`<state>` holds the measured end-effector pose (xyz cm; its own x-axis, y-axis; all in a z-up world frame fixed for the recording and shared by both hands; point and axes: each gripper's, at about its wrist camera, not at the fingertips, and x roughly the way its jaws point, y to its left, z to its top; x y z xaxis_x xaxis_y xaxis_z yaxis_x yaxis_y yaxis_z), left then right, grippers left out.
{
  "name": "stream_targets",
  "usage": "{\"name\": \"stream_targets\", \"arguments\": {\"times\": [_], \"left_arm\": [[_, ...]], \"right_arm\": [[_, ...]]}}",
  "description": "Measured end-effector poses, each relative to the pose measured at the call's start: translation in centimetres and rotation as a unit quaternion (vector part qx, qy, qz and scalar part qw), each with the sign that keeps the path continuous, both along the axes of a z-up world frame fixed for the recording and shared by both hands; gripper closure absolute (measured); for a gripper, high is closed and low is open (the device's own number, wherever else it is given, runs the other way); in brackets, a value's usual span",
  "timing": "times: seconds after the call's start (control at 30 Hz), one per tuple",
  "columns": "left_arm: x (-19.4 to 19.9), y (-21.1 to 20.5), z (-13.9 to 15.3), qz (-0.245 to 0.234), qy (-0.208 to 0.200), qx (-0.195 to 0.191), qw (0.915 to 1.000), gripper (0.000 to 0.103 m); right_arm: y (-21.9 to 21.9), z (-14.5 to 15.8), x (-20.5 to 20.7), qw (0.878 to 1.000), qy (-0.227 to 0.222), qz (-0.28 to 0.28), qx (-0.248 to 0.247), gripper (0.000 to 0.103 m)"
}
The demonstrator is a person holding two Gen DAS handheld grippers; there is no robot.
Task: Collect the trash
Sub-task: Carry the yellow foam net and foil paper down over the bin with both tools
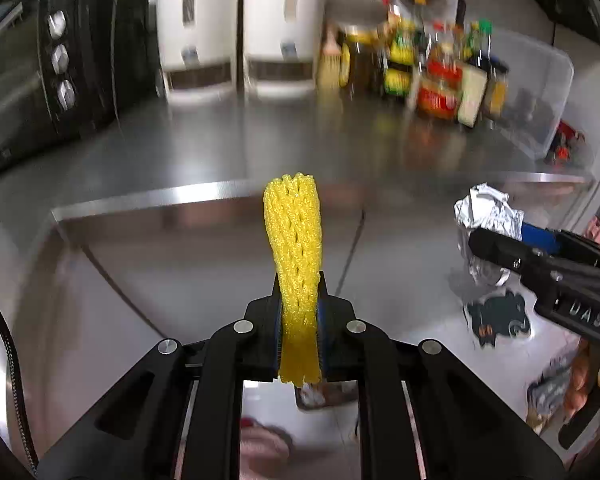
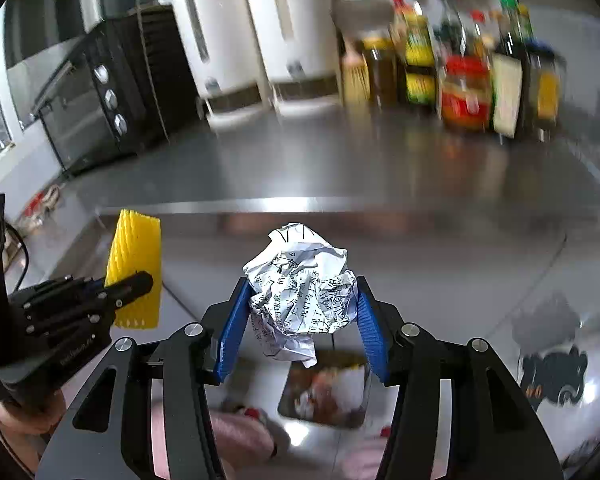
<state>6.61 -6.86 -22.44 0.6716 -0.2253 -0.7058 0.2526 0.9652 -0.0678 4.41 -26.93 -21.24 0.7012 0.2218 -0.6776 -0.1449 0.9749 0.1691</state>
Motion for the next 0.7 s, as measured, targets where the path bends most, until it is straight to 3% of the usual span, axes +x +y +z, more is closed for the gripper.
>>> {"name": "stream_targets", "arguments": {"times": [0.27,0.7], "left_arm": [[0.5,-1.0,-9.8,-0.012,0.084,-0.002,0.9964,0.091],[3.4,-2.6,-23.2,-0.02,0.173,0.003,0.9847,0.091]], "right_arm": [[-1.1,-9.6,0.4,0.996,0.09,-0.018,0.002,0.05],[-1.4,-22.8,3.9,0.98,0.196,-0.035,0.017,0.05]]}}
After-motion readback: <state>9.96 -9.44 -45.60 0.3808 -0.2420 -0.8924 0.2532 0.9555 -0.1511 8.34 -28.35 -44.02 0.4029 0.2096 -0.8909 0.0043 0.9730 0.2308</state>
